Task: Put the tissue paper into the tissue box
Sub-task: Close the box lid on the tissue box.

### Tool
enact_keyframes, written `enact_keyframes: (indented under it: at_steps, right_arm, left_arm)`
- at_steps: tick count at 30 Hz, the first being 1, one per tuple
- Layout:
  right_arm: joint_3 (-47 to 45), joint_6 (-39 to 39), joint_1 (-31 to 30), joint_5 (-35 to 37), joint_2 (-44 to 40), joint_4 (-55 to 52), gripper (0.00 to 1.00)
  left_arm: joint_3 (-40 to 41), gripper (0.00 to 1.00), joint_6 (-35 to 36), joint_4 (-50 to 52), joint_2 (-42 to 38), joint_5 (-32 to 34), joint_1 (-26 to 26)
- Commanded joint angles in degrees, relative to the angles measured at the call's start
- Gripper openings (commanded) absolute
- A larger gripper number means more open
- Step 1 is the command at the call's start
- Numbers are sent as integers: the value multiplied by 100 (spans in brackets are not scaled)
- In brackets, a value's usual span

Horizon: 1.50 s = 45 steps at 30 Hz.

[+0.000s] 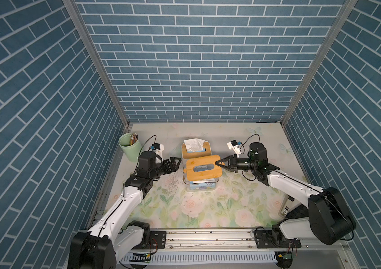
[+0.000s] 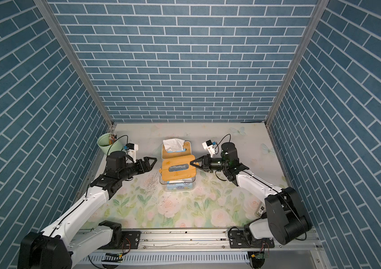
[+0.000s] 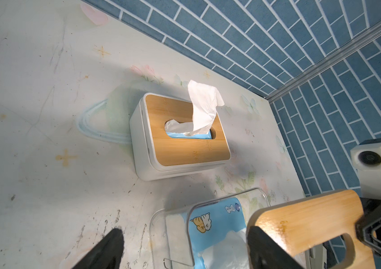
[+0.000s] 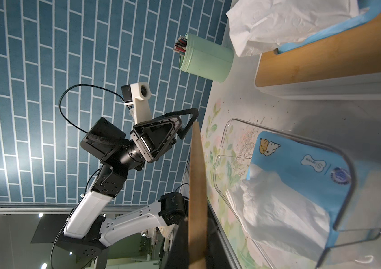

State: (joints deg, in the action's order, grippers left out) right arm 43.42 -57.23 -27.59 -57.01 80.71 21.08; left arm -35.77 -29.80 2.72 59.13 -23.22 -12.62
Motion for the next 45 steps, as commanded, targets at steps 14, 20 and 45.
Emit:
enact_keyframes:
  at_steps: [14, 20, 45]
  right_arm:
    - [472, 79, -167, 27, 691, 186, 0]
    - [238, -225, -270, 411, 458, 206, 0]
    - [-261, -766, -324, 880, 444, 426, 0]
  left_arm:
    - [129, 88, -80, -219, 17, 115, -12]
    - [141, 88, -89, -244, 27, 277, -68]
    - [165, 88, -166, -404, 251, 439, -398]
